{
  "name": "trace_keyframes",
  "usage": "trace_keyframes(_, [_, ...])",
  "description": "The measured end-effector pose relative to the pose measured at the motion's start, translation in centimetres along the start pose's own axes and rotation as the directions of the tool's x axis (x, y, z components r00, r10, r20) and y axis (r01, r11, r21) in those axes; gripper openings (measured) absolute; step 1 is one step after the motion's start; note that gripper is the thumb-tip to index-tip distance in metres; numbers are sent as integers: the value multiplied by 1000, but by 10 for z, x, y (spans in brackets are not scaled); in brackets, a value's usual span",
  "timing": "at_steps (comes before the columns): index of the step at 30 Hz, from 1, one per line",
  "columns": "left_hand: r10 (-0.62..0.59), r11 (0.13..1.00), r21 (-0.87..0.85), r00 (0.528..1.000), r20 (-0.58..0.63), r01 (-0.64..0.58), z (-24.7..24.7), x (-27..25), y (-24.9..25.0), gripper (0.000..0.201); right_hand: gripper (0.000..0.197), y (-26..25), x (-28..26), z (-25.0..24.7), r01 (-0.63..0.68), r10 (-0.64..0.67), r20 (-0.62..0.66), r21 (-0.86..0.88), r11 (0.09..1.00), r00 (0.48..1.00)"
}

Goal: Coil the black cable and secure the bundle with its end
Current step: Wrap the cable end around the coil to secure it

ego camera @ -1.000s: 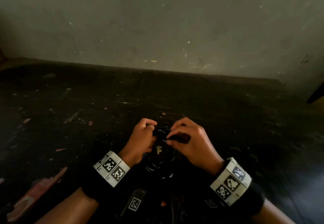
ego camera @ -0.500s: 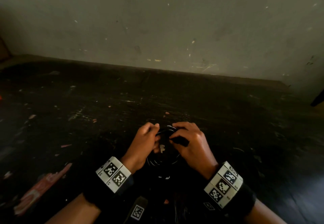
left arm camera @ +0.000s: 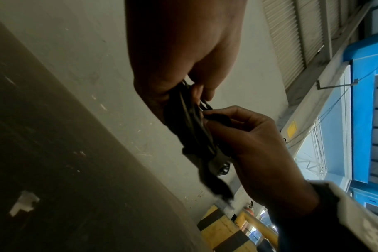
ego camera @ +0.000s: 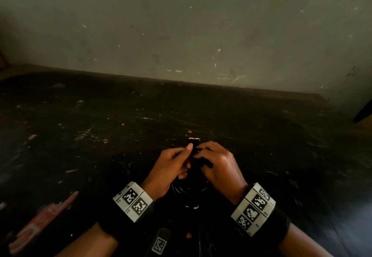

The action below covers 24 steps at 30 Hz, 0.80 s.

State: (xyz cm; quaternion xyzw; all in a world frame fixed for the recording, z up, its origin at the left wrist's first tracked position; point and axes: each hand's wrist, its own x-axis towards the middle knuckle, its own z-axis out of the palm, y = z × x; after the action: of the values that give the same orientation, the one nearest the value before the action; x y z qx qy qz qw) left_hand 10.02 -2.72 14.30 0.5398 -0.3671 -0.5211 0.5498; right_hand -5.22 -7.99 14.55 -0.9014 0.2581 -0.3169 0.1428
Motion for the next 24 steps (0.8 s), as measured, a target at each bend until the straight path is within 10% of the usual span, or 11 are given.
trace_keyframes(11, [50,999,17,999,-2,-50,19,11,-4,20,16,15,10,-22,-67,70,-10,186,980,998])
trace_keyframes(24, [159,919,348,982,101,-185,14,13,-8,28,23,19,9,-21,-439,483,133,666,603,865])
